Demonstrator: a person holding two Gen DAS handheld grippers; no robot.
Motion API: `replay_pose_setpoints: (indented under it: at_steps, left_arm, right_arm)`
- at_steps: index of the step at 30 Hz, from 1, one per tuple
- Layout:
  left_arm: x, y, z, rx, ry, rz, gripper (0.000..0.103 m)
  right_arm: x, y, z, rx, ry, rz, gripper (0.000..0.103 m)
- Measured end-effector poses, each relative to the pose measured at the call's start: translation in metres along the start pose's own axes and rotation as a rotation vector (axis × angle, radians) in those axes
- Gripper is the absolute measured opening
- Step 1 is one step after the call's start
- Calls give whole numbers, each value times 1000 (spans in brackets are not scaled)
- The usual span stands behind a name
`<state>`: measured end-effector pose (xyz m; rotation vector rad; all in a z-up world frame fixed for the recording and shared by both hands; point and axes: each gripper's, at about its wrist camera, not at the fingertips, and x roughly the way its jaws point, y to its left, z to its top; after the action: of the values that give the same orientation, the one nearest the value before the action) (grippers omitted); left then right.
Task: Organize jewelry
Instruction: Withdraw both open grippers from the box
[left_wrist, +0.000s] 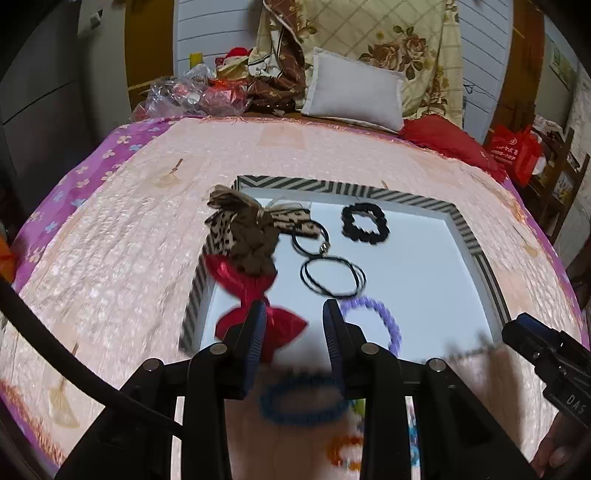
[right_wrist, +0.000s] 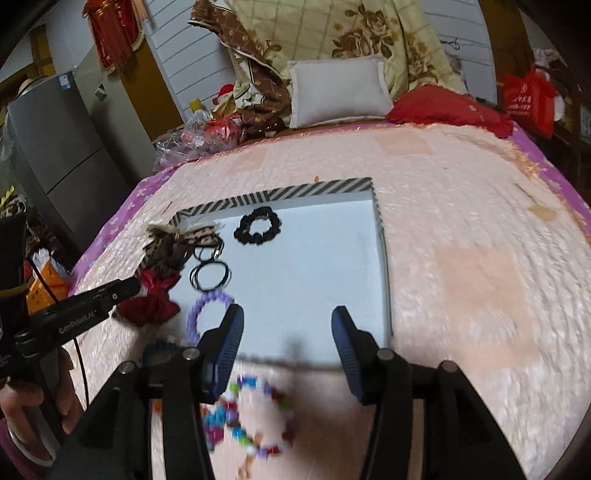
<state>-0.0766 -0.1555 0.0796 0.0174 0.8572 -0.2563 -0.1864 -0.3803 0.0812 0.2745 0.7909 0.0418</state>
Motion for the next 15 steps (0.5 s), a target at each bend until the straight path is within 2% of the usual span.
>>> replay_pose_setpoints:
  at_steps: [5,15]
  left_arm:
    - [-24,-4,-24,13,-30,30,21]
    - [-50,-3,-59,4,-66,81,21]
  right_arm:
    - [-19,12,-23,-55,-13,-25,56]
    - [-39,38,-55,-118,-4,-14,58]
